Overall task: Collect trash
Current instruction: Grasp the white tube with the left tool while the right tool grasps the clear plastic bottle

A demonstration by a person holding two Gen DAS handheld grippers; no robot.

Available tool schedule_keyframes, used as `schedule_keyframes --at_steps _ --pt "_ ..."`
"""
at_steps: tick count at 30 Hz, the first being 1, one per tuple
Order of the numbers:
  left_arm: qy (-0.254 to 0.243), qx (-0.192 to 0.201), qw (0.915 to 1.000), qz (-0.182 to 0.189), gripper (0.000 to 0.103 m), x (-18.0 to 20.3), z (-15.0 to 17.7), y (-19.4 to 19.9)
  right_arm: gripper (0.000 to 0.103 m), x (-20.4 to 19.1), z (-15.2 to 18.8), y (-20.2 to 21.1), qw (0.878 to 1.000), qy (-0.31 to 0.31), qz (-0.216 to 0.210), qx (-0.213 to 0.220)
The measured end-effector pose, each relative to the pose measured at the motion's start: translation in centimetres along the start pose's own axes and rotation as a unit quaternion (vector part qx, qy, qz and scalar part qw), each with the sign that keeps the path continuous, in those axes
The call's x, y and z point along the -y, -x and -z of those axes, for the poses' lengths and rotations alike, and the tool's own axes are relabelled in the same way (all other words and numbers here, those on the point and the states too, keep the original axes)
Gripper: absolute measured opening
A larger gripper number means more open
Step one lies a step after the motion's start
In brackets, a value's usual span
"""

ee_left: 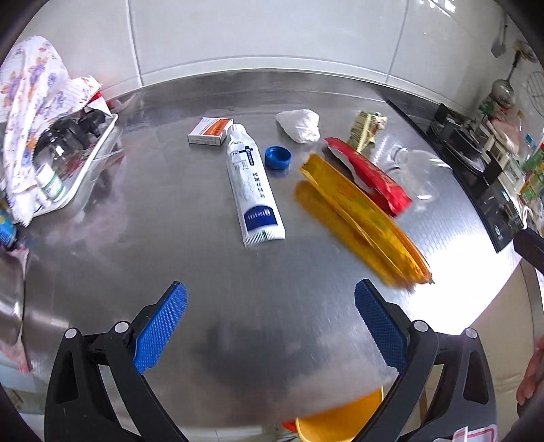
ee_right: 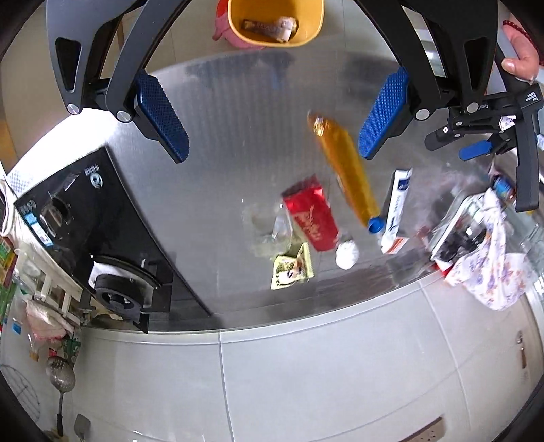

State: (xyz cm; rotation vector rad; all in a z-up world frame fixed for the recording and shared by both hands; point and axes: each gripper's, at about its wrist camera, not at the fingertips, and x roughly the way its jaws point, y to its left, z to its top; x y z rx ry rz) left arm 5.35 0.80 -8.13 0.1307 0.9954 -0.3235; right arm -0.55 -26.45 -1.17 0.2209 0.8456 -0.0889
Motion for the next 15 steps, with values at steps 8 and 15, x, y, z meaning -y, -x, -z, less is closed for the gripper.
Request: schedule_keyframes --at_steps 8,15 --pt "0.009 -0.027 0.9996 -0.004 0.098 -0.6 -2.4 -4.2 0.099 1.5 -2.4 -5.3 0.998 -0.055 -0.015 -0.023" --pt "0.045 -0.042 0.9980 -0.015 0.098 -1.1 -4.3 -7.3 0.099 2.2 -4.5 -10.4 0.998 -0.038 -0.004 -0.051"
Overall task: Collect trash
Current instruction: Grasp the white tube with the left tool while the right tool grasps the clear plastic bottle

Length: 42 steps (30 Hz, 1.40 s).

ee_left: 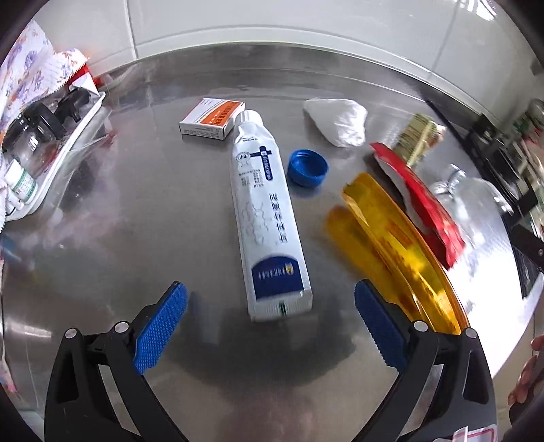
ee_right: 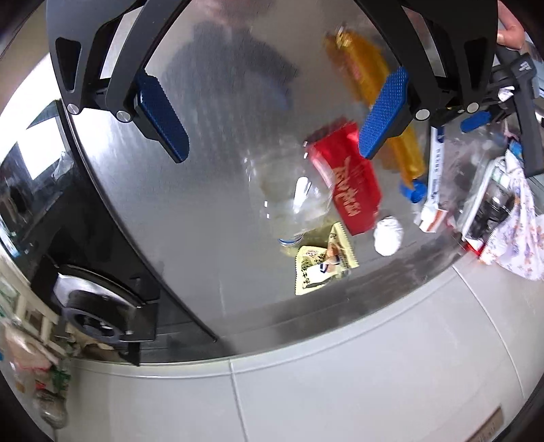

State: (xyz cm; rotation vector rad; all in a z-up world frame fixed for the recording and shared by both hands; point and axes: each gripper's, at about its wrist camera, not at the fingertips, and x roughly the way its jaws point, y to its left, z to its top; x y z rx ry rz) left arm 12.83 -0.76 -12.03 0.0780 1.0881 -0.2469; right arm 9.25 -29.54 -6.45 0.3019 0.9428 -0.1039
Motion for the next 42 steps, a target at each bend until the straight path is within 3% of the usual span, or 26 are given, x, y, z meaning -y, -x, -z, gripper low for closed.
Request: schedule_keyframes --at_steps 6,16,20,23,26,28,30,42 --pt "0.001 0.004 0.9998 -0.019 0.098 0.6 -1.4 -1.4 0.099 0.2 -2.0 -3.9 0.999 0.014 -0.001 -0.029" --pt "-0.006 0.017 0.9989 -0.043 0.099 1.2 -3.3 -2.8 0.099 0.6 -3.4 -6.2 0.998 0.043 0.011 -0.054" --pt "-0.007 0.024 0.9988 -0.043 0.098 0.9 -3.7 -3.0 0.085 0.5 -3.4 -6.2 0.997 0.053 0.011 -0.062" --pt "-0.005 0.032 0.9985 -0.045 0.090 0.5 -3.4 -2.7 0.070 0.5 -3.2 -6.1 0.996 0.062 0.008 -0.063" --pt "0.005 0.038 0.9980 -0.051 0.071 -0.2 -3.1 -2.2 0.065 0.4 -3.0 -5.9 0.996 0.066 0.007 -0.060" --pt "0.007 0.039 0.9978 -0.054 0.052 -0.7 -2.9 -2.0 0.063 0.2 -2.8 -5.7 0.996 0.070 0.009 -0.058" --pt "0.004 0.037 0.9979 -0.054 0.039 -1.0 -2.9 -1.7 0.063 0.1 -2.5 -5.6 0.996 0.073 0.013 -0.057" --pt "-0.002 0.040 0.9991 -0.018 0.037 -0.5 -0.1 1.3 0.061 0.2 -1.6 -2.6 0.997 0.071 0.009 -0.033"
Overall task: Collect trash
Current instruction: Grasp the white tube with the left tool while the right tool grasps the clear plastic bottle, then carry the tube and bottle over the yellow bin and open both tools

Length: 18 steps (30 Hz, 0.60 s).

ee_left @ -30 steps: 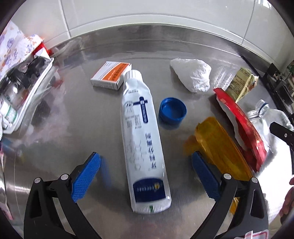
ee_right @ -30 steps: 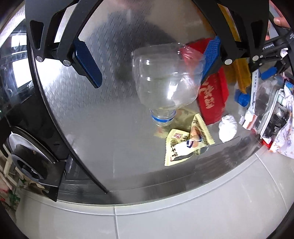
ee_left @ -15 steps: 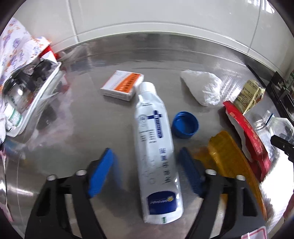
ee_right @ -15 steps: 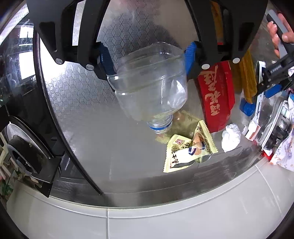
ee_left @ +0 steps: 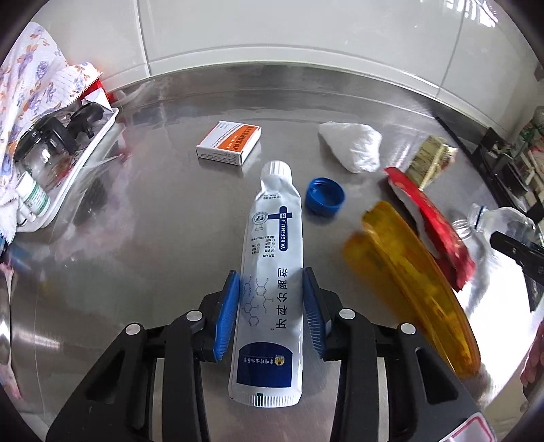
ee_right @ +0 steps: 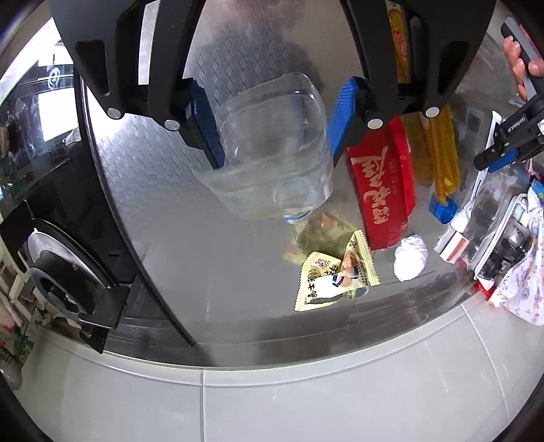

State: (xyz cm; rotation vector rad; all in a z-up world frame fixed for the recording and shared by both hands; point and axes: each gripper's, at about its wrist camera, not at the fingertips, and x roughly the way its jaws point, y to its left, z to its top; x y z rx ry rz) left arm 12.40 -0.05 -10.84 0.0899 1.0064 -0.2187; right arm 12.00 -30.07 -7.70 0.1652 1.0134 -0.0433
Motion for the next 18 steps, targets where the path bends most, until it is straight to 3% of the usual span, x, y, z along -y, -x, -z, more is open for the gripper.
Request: schedule_keyframes --at_steps 11,12,14,18 --pt "-0.025 0.019 0.9991 0.029 0.033 0.0 1.5 3.6 0.058 0.0 1.9 4.0 0.999 -0.026 0.000 0.025" --pt "-0.027 0.020 0.9990 0.031 0.030 -0.1 1.5 3.8 0.058 -0.1 2.0 4.2 0.999 -0.027 0.001 0.026" --pt "-0.030 0.018 0.9986 0.040 0.004 -0.2 1.6 4.1 0.058 -0.4 2.4 4.8 0.999 -0.030 0.004 0.030" --pt "-0.033 0.013 0.9981 0.051 0.006 -0.7 2.0 4.4 0.058 -1.0 3.1 5.8 0.999 -0.038 0.010 0.036"
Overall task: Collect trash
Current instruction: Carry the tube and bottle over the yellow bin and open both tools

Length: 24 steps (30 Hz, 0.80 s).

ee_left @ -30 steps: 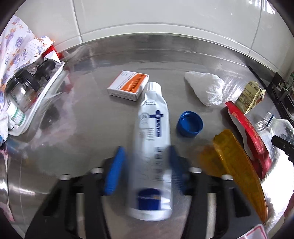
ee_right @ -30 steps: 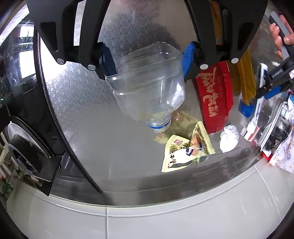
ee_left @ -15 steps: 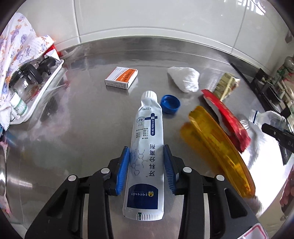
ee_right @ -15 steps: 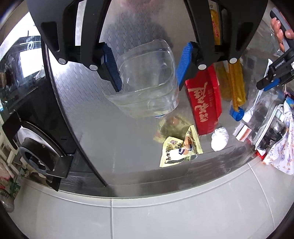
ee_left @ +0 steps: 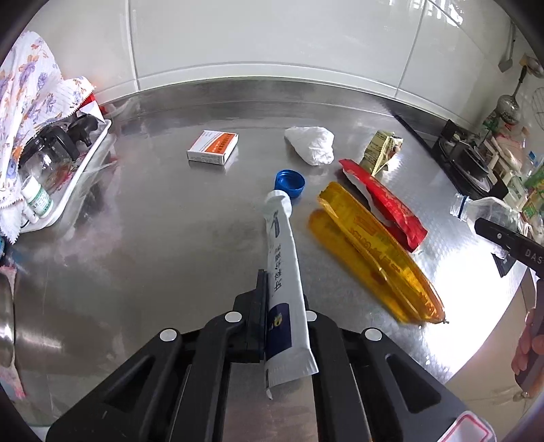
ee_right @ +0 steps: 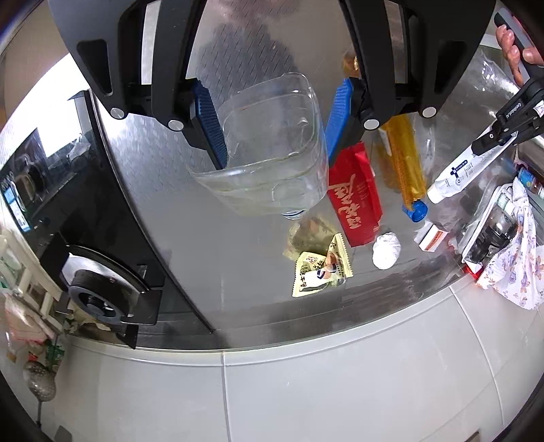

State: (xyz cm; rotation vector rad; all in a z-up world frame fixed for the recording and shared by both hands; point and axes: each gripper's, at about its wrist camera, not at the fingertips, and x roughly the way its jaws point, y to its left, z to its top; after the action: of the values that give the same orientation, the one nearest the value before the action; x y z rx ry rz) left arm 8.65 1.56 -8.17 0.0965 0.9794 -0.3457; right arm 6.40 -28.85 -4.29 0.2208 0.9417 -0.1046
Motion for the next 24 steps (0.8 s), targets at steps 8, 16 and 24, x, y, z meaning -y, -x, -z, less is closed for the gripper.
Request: schedule_keyframes --at_steps 8,16,24 --pt "-0.006 0.013 0.9997 0.018 0.005 -0.4 0.4 1.5 0.058 -0.7 1.3 1.8 1.000 -0.006 0.009 0.010" --pt "-0.027 0.026 0.9988 0.031 0.005 0.3 1.1 3.6 0.058 0.0 3.1 4.3 1.000 -0.019 0.017 0.017" --pt "-0.029 0.049 0.9978 0.035 0.005 2.0 4.1 7.5 0.058 0.1 6.0 7.3 1.000 0.007 0.002 0.018"
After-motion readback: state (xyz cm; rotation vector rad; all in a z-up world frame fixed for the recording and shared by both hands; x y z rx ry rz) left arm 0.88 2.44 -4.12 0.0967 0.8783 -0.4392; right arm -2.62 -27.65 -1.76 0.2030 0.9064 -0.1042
